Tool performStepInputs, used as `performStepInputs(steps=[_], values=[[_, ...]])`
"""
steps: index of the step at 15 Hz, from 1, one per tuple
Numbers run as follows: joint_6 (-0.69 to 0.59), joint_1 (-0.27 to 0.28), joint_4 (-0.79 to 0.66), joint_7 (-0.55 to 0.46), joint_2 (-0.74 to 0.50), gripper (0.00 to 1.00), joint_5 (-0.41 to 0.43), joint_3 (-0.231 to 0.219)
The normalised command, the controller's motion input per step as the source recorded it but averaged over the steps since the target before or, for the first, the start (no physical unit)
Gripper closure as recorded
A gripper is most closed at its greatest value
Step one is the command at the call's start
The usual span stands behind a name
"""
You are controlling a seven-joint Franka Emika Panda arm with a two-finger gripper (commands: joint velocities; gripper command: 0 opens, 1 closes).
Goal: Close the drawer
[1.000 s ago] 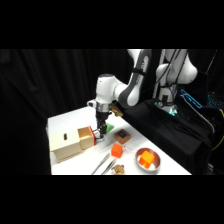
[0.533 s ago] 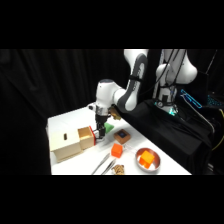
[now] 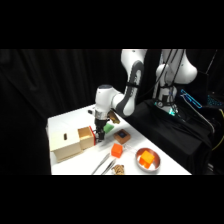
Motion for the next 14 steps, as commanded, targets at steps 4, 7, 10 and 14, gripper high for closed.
performStepInputs(steps=[4, 7, 10, 14], values=[[0.16, -0.093, 0.18, -0.07, 0.18, 0.00, 0.076, 0.090], [0.12, -0.084, 0.14, -0.07, 0.11, 0.00, 0.068, 0.080], [-0.02, -0.028, 0.13, -0.07, 0.00, 0.00, 0.036, 0.023], [-0.33, 0.018, 0.25, -0.09, -0.05, 0.00, -0.017, -0.012]])
